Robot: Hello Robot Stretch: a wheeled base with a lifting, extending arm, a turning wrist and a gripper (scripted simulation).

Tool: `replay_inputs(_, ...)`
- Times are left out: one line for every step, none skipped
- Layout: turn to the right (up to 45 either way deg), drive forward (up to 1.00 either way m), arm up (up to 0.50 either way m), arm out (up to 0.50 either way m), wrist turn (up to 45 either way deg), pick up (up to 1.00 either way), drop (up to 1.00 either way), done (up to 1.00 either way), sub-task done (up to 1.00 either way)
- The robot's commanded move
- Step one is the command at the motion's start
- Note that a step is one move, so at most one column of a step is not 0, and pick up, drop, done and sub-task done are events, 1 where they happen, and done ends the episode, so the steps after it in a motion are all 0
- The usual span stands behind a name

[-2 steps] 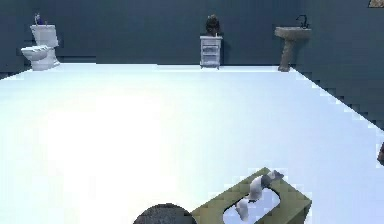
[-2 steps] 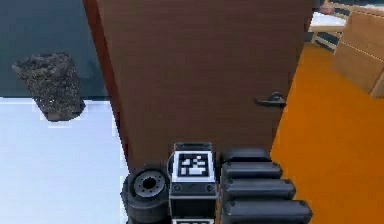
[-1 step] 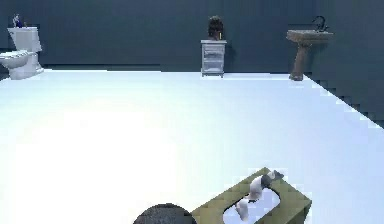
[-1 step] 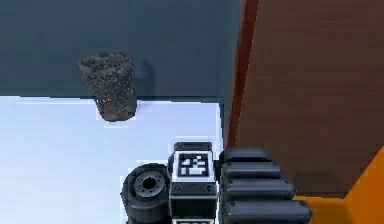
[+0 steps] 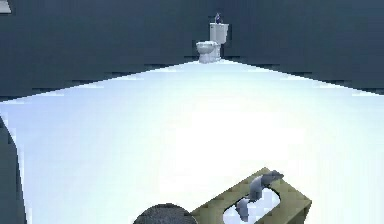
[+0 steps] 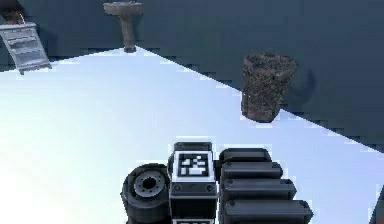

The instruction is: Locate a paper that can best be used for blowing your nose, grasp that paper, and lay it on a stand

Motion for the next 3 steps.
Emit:
replay_inputs(-3.0, 0.00, 0.00, 0.00, 0.0, 0.00, 0.00, 0.00, 0.00)
replay_inputs(0.0, 0.50, 0.00, 0.00, 0.0, 0.00, 0.00, 0.00, 0.00)
replay_inputs(-33.0, 0.00, 0.00, 0.00, 0.0, 0.00, 0.00, 0.00, 0.00)
